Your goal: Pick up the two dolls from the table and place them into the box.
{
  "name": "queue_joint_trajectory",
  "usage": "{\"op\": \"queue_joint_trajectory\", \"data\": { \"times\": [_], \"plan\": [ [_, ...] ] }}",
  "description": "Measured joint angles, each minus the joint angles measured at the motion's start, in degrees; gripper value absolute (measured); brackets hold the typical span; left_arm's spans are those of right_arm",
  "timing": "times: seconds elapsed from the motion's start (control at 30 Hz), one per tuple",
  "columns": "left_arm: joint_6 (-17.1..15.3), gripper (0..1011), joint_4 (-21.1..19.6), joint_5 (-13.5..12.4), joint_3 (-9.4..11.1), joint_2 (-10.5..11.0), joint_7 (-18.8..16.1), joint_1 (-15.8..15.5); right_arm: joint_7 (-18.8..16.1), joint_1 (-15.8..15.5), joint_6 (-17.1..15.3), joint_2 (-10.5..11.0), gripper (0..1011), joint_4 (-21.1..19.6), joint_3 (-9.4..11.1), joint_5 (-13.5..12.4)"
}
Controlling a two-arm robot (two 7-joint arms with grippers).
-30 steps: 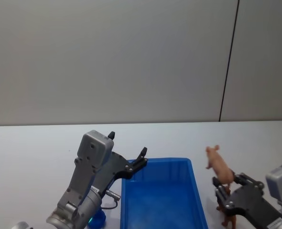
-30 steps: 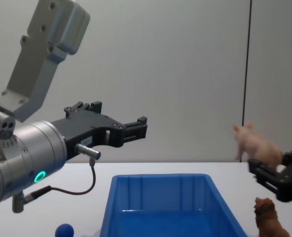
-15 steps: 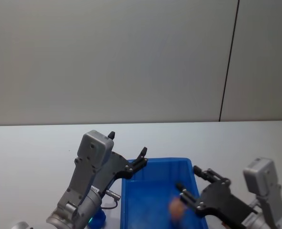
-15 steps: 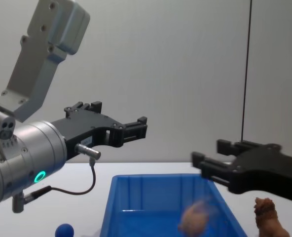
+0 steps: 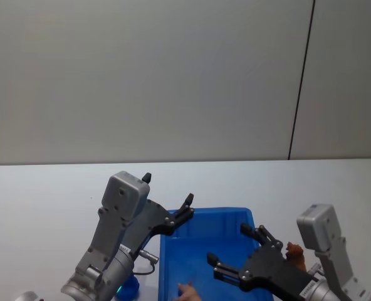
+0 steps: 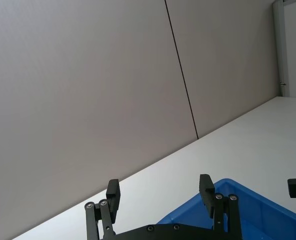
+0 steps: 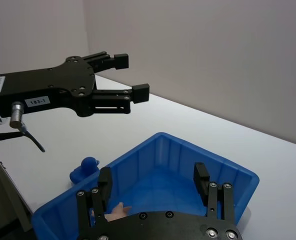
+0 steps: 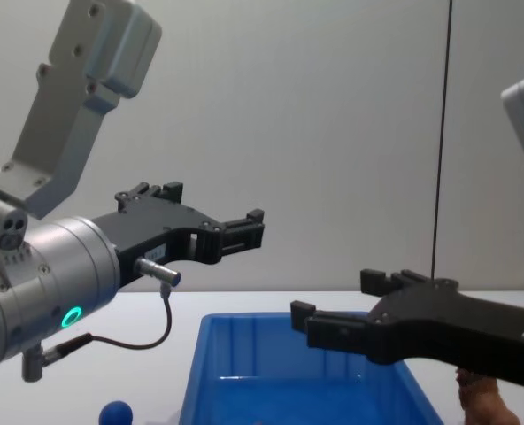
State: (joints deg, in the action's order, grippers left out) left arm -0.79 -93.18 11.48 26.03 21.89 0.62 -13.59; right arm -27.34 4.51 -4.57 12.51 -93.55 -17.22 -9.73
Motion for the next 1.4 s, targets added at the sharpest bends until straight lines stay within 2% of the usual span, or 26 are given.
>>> {"op": "queue_joint_trajectory", "data": {
  "times": [0.33, 0.67, 1.0, 1.4],
  "plan": [
    [0.0, 1001, 0.0, 0.0, 0.0, 0.0, 0.0, 0.0, 3.7, -0.7, -1.4, 0.3, 1001, -0.3, -0.1, 0.6],
    [0.0, 1001, 0.0, 0.0, 0.0, 0.0, 0.0, 0.0, 10.8, -3.7, -1.1, 1.8, 1001, -3.4, 0.2, 2.4],
    [0.0, 1001, 0.0, 0.0, 0.0, 0.0, 0.0, 0.0, 19.9, -8.1, -1.1, 3.9, 1001, -7.0, 1.0, 4.4],
    [0.0, 1001, 0.0, 0.0, 0.0, 0.0, 0.0, 0.0, 26.8, -11.8, -1.2, 5.4, 1001, -7.4, 1.9, 4.7]
  ]
}}
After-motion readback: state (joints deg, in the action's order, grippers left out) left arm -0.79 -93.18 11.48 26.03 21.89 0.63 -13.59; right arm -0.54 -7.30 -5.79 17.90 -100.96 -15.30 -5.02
